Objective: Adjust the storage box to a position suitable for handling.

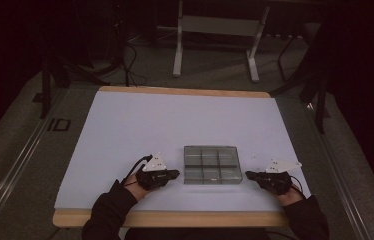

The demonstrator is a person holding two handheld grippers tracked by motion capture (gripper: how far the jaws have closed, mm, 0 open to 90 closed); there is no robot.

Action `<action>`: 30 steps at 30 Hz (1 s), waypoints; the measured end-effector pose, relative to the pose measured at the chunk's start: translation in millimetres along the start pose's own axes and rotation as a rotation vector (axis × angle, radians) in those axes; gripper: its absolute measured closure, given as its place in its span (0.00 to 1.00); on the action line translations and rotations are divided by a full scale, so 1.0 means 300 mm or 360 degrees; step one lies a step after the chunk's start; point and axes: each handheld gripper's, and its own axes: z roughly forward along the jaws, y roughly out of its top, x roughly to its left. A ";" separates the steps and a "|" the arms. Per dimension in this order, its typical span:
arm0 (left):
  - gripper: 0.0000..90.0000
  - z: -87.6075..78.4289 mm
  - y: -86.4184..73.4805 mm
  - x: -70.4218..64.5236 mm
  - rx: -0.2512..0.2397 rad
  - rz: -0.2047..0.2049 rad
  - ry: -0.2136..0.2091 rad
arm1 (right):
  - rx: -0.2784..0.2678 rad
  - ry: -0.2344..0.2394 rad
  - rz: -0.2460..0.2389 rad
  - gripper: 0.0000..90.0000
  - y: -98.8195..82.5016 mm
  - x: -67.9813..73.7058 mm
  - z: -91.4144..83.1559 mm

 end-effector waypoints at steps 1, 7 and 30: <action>1.00 0.000 0.000 0.000 0.0000 0.0000 0.0000 | 0.0000 0.0000 0.0000 1.00 0.000 0.000 0.000; 1.00 0.025 0.015 -0.017 0.0027 0.0040 -0.0064 | 0.0015 0.0035 -0.0040 1.00 0.007 0.017 0.015; 1.00 0.011 0.043 -0.014 -0.0053 -0.0003 -0.0092 | -0.0061 0.0065 -0.0055 1.00 0.041 0.043 -0.003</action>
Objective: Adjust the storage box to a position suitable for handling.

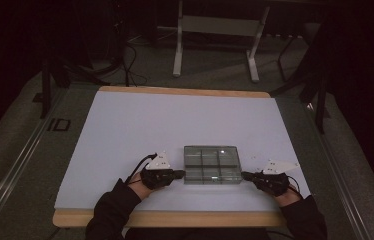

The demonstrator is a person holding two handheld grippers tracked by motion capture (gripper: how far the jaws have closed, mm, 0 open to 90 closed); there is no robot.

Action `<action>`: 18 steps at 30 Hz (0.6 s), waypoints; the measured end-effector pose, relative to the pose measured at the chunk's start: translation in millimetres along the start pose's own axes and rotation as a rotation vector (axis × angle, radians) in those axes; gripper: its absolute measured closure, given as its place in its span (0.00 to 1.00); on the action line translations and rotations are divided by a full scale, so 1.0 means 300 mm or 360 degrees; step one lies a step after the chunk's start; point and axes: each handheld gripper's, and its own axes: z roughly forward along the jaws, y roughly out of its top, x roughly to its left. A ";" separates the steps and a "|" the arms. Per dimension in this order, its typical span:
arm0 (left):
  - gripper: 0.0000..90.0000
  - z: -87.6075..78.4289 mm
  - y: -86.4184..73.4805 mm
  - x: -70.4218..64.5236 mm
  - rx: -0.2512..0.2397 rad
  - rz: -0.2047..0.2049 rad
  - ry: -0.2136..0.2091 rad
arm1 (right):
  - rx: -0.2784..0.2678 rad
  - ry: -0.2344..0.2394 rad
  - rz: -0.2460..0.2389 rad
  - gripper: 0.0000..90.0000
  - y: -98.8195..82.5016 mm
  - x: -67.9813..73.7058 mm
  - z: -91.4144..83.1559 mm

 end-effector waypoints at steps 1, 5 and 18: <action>0.99 0.000 0.000 0.001 0.0000 -0.0005 0.0007 | -0.0003 0.0000 0.0012 0.99 -0.001 -0.002 0.001; 0.82 -0.002 -0.001 0.008 -0.0020 -0.0015 0.0066 | -0.0014 -0.0045 0.0017 0.91 0.000 -0.006 0.001; 0.63 -0.003 0.038 0.041 -0.0108 0.0004 0.0146 | -0.0098 -0.0140 0.0028 0.75 0.037 -0.053 0.019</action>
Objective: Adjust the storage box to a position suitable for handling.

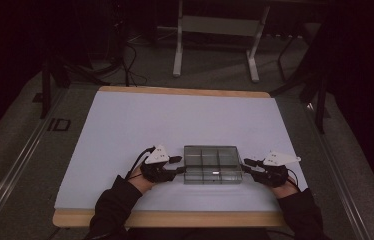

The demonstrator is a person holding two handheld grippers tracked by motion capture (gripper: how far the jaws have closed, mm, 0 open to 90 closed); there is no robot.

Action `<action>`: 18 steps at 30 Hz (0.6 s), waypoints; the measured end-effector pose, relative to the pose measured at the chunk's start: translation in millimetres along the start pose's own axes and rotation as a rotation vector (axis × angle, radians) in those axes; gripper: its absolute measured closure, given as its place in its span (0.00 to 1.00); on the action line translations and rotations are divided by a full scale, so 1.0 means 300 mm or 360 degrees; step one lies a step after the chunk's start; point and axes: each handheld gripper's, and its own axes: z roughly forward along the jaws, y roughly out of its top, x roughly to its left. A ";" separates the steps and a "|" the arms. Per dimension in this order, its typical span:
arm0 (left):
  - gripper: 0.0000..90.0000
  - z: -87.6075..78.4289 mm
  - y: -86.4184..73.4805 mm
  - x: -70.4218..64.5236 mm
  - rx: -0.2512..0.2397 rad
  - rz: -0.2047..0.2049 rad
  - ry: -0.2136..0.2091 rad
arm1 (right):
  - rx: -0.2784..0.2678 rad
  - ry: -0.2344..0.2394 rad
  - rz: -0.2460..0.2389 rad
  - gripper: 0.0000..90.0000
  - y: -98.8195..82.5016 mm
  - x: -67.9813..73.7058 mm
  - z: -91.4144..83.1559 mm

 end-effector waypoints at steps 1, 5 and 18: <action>0.62 0.000 0.003 0.002 -0.0007 0.0001 0.0004 | 0.0000 -0.0011 -0.0004 0.75 0.005 -0.005 0.003; 0.62 0.001 0.020 0.014 -0.0053 0.0009 0.0013 | -0.0034 -0.0038 0.0003 0.75 0.024 -0.028 0.018; 0.65 0.027 0.066 0.040 -0.0083 0.0058 0.0024 | -0.0007 -0.0067 -0.0019 0.87 0.061 -0.058 0.046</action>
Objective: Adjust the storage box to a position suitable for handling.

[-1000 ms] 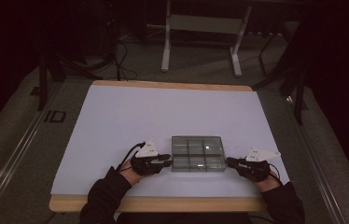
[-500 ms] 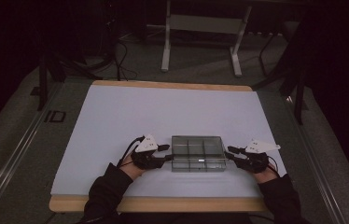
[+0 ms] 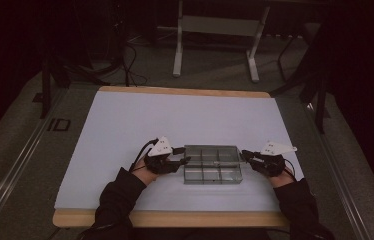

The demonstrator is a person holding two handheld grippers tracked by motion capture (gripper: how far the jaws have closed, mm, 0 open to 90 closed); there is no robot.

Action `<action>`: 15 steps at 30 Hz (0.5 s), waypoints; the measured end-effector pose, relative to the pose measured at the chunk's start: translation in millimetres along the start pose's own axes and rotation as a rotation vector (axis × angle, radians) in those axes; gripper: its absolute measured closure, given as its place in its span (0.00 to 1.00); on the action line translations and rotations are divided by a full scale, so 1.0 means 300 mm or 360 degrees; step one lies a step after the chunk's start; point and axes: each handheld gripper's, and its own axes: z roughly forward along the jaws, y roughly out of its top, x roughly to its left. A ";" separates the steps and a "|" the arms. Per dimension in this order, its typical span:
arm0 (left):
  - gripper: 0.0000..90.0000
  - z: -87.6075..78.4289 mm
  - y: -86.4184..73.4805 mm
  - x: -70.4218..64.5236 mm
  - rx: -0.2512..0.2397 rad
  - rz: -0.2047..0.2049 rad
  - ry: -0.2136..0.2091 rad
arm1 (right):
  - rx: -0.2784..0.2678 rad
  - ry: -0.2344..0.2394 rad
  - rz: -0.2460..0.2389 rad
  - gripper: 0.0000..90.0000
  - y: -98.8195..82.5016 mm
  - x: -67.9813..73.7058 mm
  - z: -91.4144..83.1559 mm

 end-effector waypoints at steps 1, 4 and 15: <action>0.66 0.000 0.000 0.000 0.0000 0.0000 0.0000 | 0.0000 -0.0003 0.0002 0.88 0.002 -0.001 0.001; 0.70 0.002 0.007 0.009 -0.0018 -0.0001 0.0023 | -0.0012 -0.0012 0.0000 0.88 0.013 -0.003 0.001; 0.76 0.006 0.032 0.035 -0.0074 -0.0017 0.0076 | -0.0021 -0.0054 0.0001 0.91 0.044 -0.008 0.018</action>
